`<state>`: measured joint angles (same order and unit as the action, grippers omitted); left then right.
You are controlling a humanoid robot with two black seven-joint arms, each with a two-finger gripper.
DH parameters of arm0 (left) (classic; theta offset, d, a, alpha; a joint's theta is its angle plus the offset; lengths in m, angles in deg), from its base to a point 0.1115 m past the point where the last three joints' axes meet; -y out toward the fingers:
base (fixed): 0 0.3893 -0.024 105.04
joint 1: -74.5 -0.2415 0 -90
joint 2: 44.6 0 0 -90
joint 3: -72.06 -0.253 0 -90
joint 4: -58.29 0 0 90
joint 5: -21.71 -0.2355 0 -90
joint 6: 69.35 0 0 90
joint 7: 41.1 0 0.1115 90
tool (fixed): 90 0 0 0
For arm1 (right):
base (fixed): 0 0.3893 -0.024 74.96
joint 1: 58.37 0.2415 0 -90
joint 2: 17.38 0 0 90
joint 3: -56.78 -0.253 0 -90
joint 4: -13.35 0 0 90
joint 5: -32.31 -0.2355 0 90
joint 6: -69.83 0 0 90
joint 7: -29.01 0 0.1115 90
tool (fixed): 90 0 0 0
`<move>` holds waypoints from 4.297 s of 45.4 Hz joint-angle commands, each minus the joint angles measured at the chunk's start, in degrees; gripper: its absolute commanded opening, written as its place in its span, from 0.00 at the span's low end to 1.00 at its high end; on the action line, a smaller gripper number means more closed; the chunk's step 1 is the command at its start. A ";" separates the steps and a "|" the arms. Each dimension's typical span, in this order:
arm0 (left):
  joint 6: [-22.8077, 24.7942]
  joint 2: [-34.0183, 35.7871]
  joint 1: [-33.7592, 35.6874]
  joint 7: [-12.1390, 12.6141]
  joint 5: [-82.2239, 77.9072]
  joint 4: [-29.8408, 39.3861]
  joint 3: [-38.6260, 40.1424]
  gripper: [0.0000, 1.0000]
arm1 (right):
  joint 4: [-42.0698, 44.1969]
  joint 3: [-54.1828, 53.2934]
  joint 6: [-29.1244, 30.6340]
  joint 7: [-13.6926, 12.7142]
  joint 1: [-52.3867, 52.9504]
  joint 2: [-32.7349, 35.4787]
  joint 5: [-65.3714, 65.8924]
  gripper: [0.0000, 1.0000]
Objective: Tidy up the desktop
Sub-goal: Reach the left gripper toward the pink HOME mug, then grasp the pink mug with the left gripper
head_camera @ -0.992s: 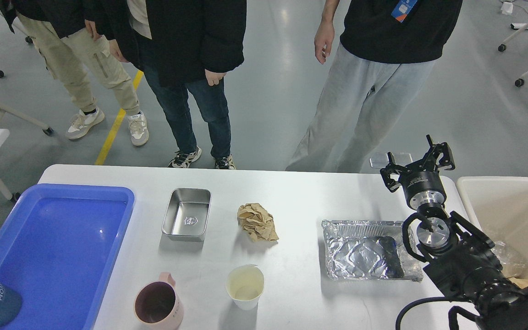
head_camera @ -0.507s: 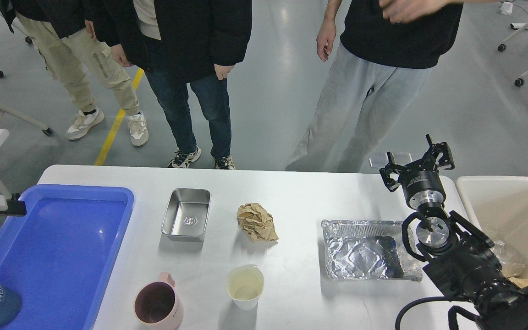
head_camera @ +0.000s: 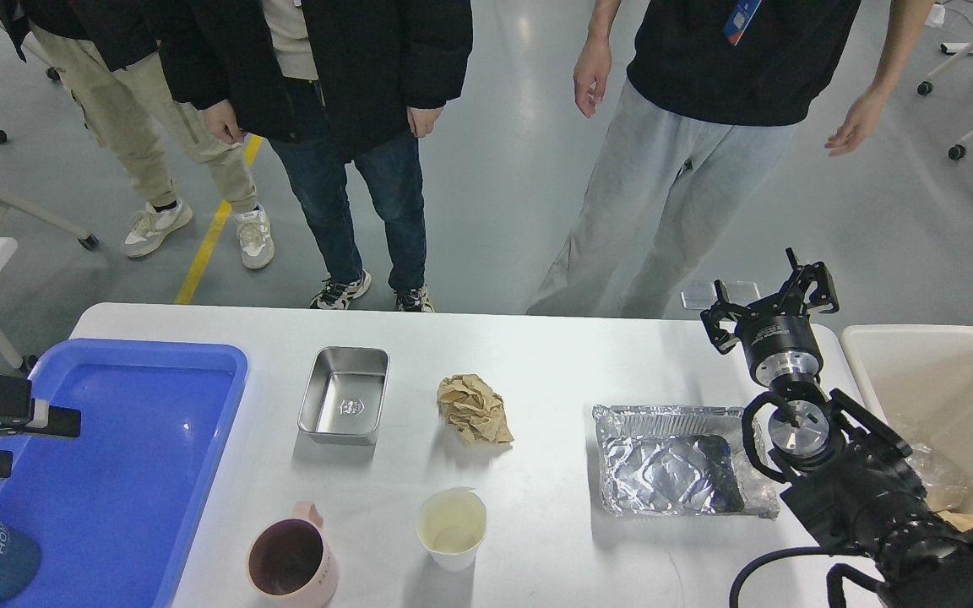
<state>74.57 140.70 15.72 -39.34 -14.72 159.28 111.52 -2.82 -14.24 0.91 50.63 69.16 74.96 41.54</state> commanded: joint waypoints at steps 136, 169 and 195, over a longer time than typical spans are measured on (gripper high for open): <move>-14.10 -41.59 -17.14 1.58 -47.58 -5.89 2.46 0.92 | -1.59 2.73 -0.34 -0.09 0.26 0.21 0.09 1.00; -13.05 -48.81 -27.52 0.53 -62.26 -7.03 11.60 0.72 | -1.59 2.81 -0.25 -0.09 0.61 0.82 0.09 1.00; -13.23 -51.44 -27.35 -4.57 -67.01 -9.66 11.69 0.17 | -1.68 2.73 -0.25 -0.09 0.35 0.91 0.09 1.00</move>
<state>61.39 90.21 -11.71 -43.30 -81.18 150.35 123.16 -4.44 -11.51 0.66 50.54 69.51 75.88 41.63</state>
